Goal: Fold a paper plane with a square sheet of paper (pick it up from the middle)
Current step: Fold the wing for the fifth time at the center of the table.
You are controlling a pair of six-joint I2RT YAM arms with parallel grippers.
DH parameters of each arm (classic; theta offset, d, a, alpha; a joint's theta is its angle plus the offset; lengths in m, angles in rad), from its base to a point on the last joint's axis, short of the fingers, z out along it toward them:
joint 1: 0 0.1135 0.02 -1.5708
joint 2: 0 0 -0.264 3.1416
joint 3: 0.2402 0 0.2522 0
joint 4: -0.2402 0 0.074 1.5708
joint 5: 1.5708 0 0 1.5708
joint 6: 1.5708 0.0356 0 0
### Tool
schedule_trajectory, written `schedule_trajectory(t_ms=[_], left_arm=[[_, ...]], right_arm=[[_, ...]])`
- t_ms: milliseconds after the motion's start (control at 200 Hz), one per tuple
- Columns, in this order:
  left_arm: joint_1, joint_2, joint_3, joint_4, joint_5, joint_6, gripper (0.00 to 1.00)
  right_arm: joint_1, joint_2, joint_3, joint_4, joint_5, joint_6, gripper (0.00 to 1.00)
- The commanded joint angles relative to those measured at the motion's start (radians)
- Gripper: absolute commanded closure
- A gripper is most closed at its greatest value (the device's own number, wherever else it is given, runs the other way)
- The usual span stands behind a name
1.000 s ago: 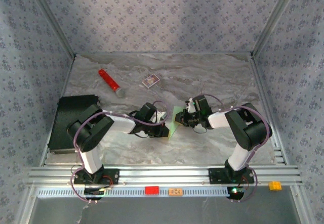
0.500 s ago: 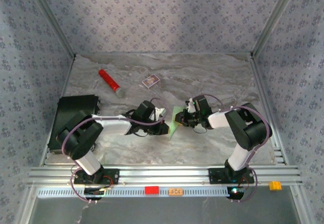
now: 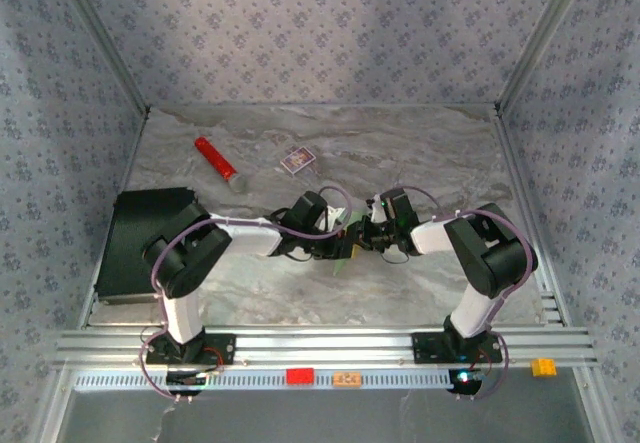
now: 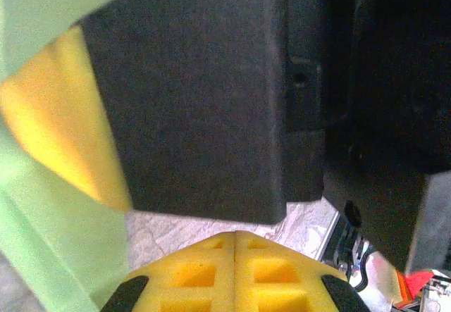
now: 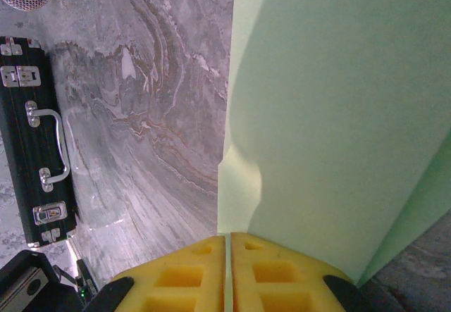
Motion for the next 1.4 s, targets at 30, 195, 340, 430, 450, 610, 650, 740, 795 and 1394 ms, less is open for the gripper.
schedule_trajectory(t_ms=[30, 195, 340, 430, 450, 610, 650, 740, 795, 1394], left_arm=[[-0.009, 0.026, 0.047, -0.055, -0.035, 0.043, 1.0], [-0.014, 0.045, 0.052, -0.1, -0.058, 0.074, 0.99], [-0.024, 0.062, 0.042, -0.124, -0.067, 0.09, 0.99], [-0.032, 0.061, 0.032, -0.164, -0.093, 0.108, 1.0], [-0.033, 0.06, 0.027, -0.167, -0.095, 0.108, 1.0], [-0.041, 0.024, -0.03, -0.167, -0.11, 0.095, 0.99], [-0.043, 0.013, -0.039, -0.169, -0.11, 0.097, 0.99], [-0.044, -0.007, -0.059, -0.174, -0.112, 0.097, 0.99], [-0.044, -0.016, -0.069, -0.175, -0.11, 0.098, 0.99], [-0.06, -0.133, -0.195, -0.253, -0.128, 0.134, 1.0]], right_arm=[[0.009, 0.048, -0.022, -0.102, 0.089, -0.007, 0.87], [0.009, 0.048, -0.025, -0.102, 0.09, -0.008, 0.87], [0.008, 0.051, -0.025, -0.102, 0.091, -0.007, 0.87], [0.007, 0.051, -0.028, -0.103, 0.093, -0.008, 0.87], [0.008, 0.052, -0.028, -0.104, 0.093, -0.008, 0.87], [0.007, 0.05, -0.028, -0.107, 0.095, -0.009, 0.87], [0.006, 0.05, -0.026, -0.108, 0.094, -0.008, 0.87], [0.006, 0.05, -0.026, -0.111, 0.095, -0.01, 0.87], [0.007, 0.05, -0.026, -0.111, 0.096, -0.01, 0.87], [0.006, 0.047, -0.023, -0.115, 0.096, -0.009, 0.87]])
